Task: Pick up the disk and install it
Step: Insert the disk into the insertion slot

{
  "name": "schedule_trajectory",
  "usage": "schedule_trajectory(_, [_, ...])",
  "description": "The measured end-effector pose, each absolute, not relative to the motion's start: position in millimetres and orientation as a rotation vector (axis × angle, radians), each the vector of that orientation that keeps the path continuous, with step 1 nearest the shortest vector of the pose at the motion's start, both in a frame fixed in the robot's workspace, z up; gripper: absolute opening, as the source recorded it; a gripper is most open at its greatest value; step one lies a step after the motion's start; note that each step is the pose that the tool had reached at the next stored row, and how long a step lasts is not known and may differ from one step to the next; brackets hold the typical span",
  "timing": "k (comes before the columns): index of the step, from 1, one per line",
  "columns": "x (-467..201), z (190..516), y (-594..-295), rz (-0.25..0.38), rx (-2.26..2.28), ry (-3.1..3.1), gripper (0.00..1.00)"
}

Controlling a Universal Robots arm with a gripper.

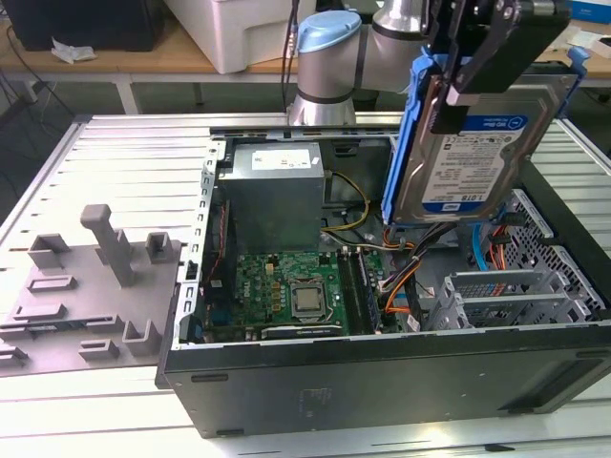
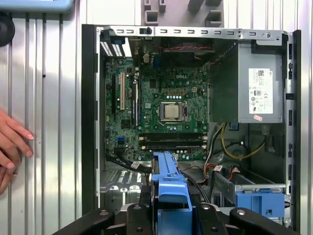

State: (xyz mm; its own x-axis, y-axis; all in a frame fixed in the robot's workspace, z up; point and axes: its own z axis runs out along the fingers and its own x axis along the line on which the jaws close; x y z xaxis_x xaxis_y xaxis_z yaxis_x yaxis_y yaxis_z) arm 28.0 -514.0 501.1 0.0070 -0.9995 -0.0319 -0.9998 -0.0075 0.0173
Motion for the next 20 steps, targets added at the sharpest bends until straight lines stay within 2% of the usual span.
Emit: schedule_trajectory(20, [84.4, 501.0, -524.6, 0.055, -2.222, 2.206, 0.37])
